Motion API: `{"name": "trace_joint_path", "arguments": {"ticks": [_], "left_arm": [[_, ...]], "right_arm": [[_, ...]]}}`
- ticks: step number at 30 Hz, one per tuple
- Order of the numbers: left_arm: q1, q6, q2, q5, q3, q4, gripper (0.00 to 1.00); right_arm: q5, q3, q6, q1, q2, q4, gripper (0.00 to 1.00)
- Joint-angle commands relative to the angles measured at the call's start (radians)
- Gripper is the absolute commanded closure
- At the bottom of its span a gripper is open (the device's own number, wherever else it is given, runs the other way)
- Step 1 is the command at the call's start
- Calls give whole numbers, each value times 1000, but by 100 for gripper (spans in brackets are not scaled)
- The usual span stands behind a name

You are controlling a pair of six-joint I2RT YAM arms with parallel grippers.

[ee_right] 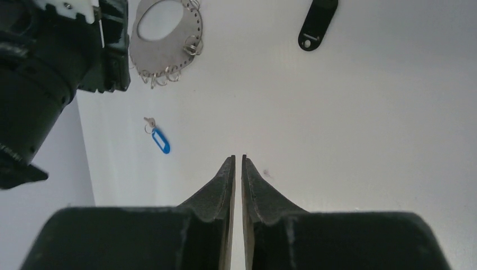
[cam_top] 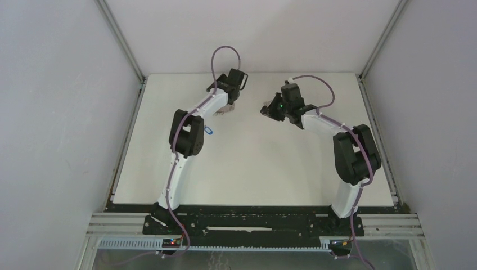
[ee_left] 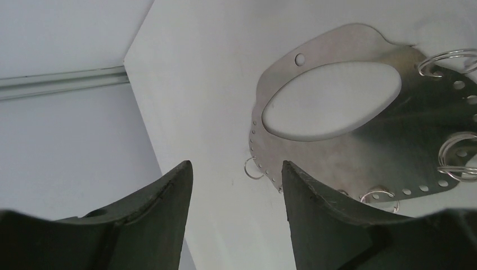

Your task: Put the keys on the keyring

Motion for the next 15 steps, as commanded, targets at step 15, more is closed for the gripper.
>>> {"name": "trace_joint_path", "arguments": {"ticks": [15], "left_arm": [[-60, 229, 1, 146, -104, 111, 39]], "right_arm": [[-105, -292, 60, -152, -281, 252, 83]]}}
